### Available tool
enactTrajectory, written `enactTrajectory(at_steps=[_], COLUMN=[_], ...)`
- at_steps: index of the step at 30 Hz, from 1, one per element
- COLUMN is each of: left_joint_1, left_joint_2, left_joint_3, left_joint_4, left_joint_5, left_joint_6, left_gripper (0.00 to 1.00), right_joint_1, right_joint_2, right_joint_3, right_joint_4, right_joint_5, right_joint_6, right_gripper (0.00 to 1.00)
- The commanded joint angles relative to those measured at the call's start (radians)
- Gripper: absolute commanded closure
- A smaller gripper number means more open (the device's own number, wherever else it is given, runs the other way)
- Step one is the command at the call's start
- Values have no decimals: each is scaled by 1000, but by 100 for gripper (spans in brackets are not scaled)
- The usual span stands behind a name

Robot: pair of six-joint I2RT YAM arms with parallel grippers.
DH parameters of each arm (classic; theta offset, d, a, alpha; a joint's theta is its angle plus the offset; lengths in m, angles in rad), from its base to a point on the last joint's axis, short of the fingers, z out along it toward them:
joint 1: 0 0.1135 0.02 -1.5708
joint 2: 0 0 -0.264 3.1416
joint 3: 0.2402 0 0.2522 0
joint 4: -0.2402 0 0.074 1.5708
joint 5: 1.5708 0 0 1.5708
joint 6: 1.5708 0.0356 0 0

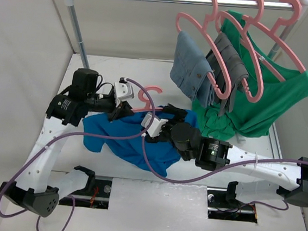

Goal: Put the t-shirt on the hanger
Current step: Place tshirt on hanger, then hang the hanger with tshirt onto the clothesline

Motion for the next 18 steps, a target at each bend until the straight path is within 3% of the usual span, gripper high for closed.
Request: enactTrajectory(at_steps=[1, 6, 9, 13, 18], left_joint_1=[21, 32, 32, 32, 32], left_joint_2=[-85, -229, -295, -306, -234], left_joint_3=[-82, -148, -110, -41, 147], left_joint_4=[169, 373, 425, 451, 477], left_joint_5=[-117, -494, -648, -795, -882], left_joint_6=[-145, -378, -423, -439, -399], left_gripper=[100, 100, 100, 100, 100], right_joint_1=[5, 5, 5, 5, 5], right_joint_2=[-18, -55, -77, -77, -57], right_joint_3=[12, 22, 22, 31, 55], right_joint_4=[48, 48, 48, 48, 48], right_joint_5=[50, 61, 46, 46, 46], right_joint_6=[88, 135, 154, 155, 155], right_gripper=[8, 5, 2, 2, 2])
